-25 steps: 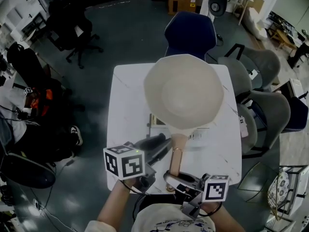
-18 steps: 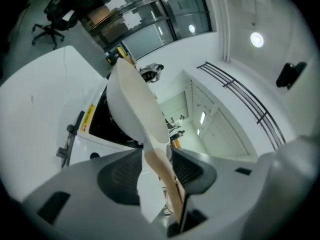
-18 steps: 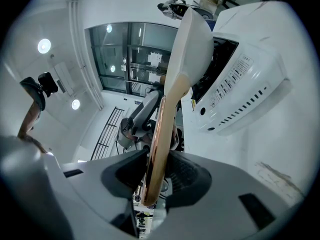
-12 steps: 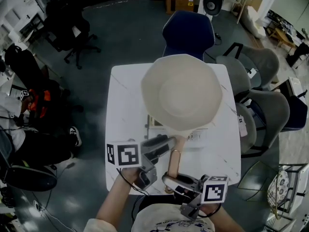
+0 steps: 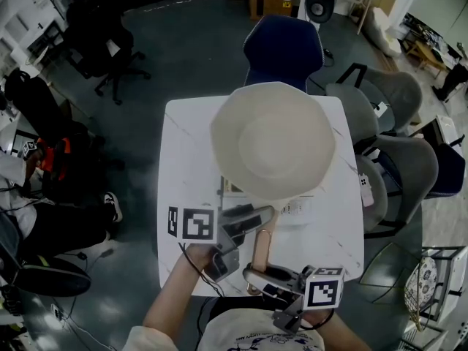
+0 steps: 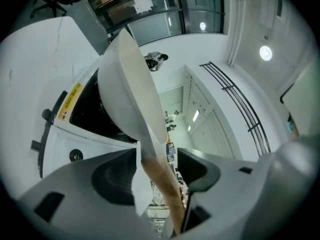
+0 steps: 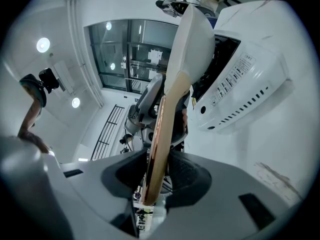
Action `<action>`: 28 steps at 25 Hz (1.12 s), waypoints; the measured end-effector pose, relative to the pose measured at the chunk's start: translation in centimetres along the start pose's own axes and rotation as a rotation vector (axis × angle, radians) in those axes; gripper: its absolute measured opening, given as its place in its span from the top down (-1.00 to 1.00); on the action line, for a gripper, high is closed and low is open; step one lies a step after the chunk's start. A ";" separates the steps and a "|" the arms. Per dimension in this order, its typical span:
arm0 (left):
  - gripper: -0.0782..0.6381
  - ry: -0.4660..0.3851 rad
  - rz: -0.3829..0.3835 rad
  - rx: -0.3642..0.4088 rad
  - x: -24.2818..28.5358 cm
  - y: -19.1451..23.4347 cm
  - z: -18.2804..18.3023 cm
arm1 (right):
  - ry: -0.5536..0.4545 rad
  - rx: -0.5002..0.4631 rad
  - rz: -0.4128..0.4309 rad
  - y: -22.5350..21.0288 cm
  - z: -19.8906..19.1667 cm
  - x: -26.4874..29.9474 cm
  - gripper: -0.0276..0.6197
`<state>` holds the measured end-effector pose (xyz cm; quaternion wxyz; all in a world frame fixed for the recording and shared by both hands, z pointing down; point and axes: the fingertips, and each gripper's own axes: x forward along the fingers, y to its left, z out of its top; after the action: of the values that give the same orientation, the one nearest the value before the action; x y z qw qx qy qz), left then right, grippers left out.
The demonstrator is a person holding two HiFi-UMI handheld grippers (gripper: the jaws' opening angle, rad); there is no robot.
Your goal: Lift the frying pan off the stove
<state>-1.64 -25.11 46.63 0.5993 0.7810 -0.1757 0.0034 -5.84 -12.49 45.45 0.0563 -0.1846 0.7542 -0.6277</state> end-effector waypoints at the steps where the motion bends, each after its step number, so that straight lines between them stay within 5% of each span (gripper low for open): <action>1: 0.14 0.005 -0.009 -0.012 0.2 0.0 0.0 | 0.002 0.000 0.001 0.0 0.0 0.0 0.49; 28: 0.14 0.013 -0.037 -0.105 3.4 0.5 0.7 | 0.027 0.006 0.021 0.3 0.0 0.0 0.49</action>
<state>1.29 -26.81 47.63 0.6405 0.7516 -0.1573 -0.0120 -5.93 -12.42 45.12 0.0533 -0.1681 0.7549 -0.6317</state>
